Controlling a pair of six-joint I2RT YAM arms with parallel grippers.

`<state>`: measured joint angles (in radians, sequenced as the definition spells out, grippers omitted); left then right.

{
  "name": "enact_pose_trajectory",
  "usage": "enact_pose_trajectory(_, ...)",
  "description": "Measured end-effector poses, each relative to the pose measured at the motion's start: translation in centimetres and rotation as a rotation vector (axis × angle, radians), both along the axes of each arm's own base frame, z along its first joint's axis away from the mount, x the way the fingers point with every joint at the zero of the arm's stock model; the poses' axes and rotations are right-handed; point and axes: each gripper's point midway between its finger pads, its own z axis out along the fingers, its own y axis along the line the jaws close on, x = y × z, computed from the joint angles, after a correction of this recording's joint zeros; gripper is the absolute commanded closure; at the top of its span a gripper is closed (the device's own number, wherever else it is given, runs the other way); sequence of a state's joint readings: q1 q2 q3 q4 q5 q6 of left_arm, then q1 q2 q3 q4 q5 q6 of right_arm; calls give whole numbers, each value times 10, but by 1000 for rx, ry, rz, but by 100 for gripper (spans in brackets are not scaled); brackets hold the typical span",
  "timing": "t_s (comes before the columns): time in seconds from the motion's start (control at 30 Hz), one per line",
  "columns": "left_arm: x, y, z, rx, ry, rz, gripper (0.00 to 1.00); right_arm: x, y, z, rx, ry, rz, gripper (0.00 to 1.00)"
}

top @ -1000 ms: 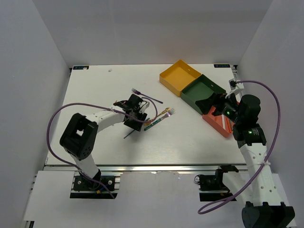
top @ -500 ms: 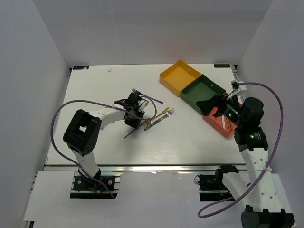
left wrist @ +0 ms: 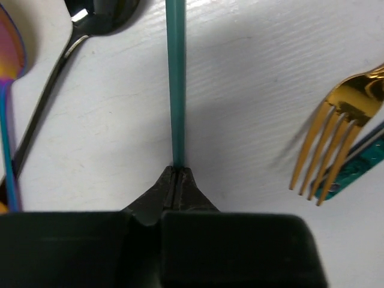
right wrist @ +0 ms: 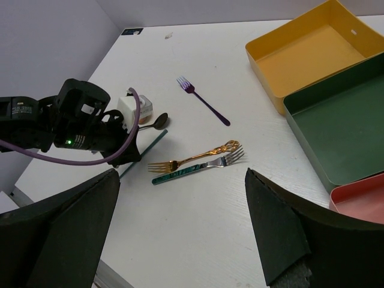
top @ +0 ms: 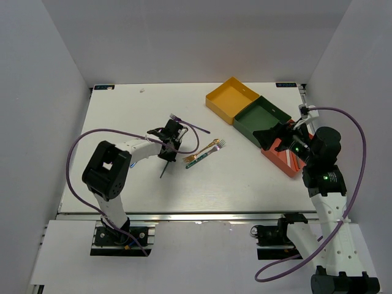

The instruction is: Sort the eating utensils into containers

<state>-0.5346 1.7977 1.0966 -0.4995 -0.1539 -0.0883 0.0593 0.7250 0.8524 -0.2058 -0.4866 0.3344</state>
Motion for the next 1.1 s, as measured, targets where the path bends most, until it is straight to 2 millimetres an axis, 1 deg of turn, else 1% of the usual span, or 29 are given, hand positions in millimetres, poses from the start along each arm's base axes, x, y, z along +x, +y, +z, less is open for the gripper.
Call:
enact_pose_trajectory(0.13, 6, 9, 0, 46, -31, 40, 100, -1, 1, 1, 3, -1, 6, 11)
enact_pose_trajectory(0.27, 6, 14, 1, 65, -37, 69, 100, -2, 3, 3, 20, -1, 19, 11)
enact_pose_trajectory(0.37, -2, 14, 4, 50, -14, 69, 100, -3, 11, 4, 59, -11, 57, 11)
enact_pose_trajectory(0.43, -13, 15, 11, 29, 5, 66, 100, -4, 18, -5, 93, 15, 99, 11)
enact_pose_trajectory(0.47, -16, 15, 17, 19, 5, 65, 100, -4, 23, -8, 124, 32, 128, 11)
enact_pose_trajectory(0.57, -18, 10, 52, -57, -54, 64, 100, -2, 38, -18, 239, 94, 218, 11)
enact_pose_trajectory(0.67, -19, 2, 85, -140, -115, 52, 100, 6, 50, -37, 323, 211, 251, 11)
enact_pose_trajectory(0.73, -21, -2, 98, -182, -136, 42, 100, 10, 61, -46, 330, 261, 251, 11)
enact_pose_trajectory(0.77, -22, -3, 102, -195, -141, 38, 96, 10, 69, -50, 324, 279, 251, 11)
enact_pose_trajectory(0.8, -22, -4, 104, -200, -145, 36, 87, 10, 77, -51, 316, 295, 252, 11)
enact_pose_trajectory(0.87, -22, -3, 105, -198, -149, 41, 63, 12, 90, -50, 298, 313, 257, 11)
enact_pose_trajectory(0.9, -22, -2, 103, -191, -144, 47, 57, 15, 95, -47, 290, 311, 259, 11)
enact_pose_trajectory(0.97, -22, 0, 97, -171, -129, 51, 39, 20, 98, -45, 282, 304, 240, 11)
enact_pose_trajectory(1.0, -22, 1, 94, -157, -119, 54, 19, 21, 98, -46, 279, 301, 228, 11)
enact_pose_trajectory(1.03, -20, 2, 91, -145, -111, 65, 14, 22, 97, -47, 275, 302, 212, 11)
enact_pose_trajectory(1.07, -18, 2, 88, -138, -104, 74, 7, 23, 95, -48, 270, 301, 198, 11)
enact_pose_trajectory(1.1, -15, 2, 86, -131, -99, 89, 2, 24, 93, -49, 263, 301, 181, 11)
